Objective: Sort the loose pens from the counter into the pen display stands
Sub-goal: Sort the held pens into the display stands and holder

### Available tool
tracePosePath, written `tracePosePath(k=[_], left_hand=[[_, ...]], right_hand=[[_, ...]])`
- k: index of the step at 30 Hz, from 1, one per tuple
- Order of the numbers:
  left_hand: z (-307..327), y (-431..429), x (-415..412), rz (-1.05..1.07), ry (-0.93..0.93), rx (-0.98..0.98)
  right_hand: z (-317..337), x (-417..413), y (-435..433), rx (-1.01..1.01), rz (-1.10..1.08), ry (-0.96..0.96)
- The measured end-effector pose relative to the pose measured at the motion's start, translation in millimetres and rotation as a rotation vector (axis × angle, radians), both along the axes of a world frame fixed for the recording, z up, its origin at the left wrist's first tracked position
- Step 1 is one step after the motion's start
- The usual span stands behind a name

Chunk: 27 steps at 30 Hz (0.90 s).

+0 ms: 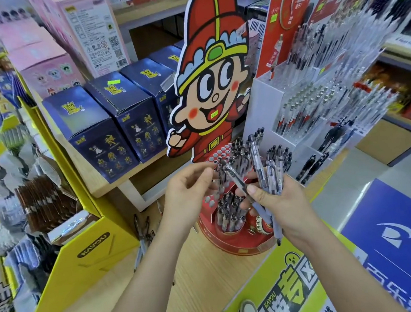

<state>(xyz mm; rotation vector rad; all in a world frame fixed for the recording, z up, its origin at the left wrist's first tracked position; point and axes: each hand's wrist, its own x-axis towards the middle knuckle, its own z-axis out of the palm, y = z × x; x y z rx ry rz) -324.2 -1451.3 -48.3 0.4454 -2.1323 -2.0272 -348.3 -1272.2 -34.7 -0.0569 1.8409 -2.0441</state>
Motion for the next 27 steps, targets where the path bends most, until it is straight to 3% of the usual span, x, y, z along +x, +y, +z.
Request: tracePosePath(k=[2,5,8,13,18,22,27], left_hand=[[11,5,5,-0.086,0.000,0.209],[14,14,8,-0.196,0.026,0.267],[13,19,10,-0.170,0.040,0.297],[11,24,11,-0.069,0.044,0.223],[18,23,15,0.120,0.153,0.107],[24,-3,12,0.293,0.275,0.034],[10,-24,11,0.349,0.229,-0.107]], right_hand=[[-1,0,-1,-0.004,0.022,-0.011],[1,1,-2,-0.031,0.057,-0.043],[1,3,-4,-0.016,0.077,-0.058],[3,6,-7,0.095,0.042,-0.016],[2,2,-1,0.400,0.047,0.128],[2,-2,8,0.340,0.096,0.088],[-3,-8,21,0.382,0.095,0.143]])
